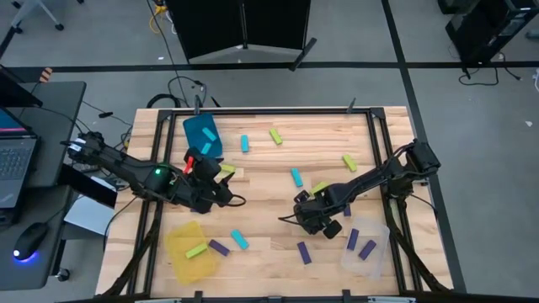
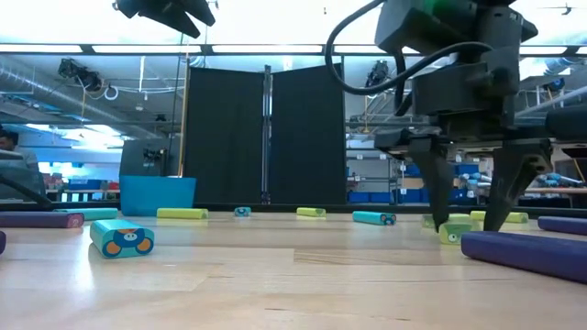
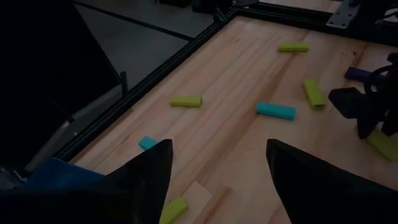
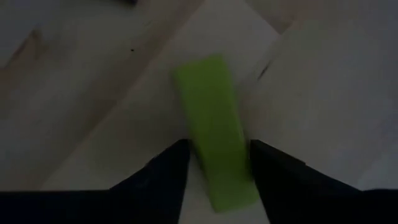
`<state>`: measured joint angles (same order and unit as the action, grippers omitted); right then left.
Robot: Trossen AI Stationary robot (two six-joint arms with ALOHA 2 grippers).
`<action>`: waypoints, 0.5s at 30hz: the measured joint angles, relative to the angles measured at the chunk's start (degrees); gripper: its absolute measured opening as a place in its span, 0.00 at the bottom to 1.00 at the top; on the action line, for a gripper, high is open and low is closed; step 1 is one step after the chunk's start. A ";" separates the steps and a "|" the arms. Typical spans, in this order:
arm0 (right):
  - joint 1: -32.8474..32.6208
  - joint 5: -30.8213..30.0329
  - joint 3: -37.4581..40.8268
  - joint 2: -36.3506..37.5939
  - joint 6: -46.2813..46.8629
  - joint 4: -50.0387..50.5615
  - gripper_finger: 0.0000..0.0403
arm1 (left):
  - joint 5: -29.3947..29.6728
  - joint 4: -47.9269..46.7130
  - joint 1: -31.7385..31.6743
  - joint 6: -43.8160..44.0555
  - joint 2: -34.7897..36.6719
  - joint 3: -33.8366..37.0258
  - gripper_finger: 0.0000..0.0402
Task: Sort blocks
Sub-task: Put the green block into the yellow bin
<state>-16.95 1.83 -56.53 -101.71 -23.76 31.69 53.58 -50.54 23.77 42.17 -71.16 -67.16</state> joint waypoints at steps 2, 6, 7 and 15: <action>-0.01 0.16 0.04 -0.01 -0.19 0.11 0.37 | 0.21 0.00 0.00 0.07 -0.02 0.00 0.67; 0.02 0.15 0.04 0.04 -0.18 0.14 0.28 | 1.24 -0.03 0.00 0.07 -0.02 0.00 0.67; 0.06 0.13 0.04 0.04 -0.18 0.14 0.28 | 1.30 -0.04 0.00 0.05 -0.02 0.00 0.67; 0.94 -0.52 0.37 2.47 -0.21 -1.85 0.28 | 2.10 0.02 0.00 -1.39 -0.02 -0.02 0.67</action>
<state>-16.01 1.31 -56.16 -99.24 -23.98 29.84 55.68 -50.52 23.77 40.78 -71.18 -67.18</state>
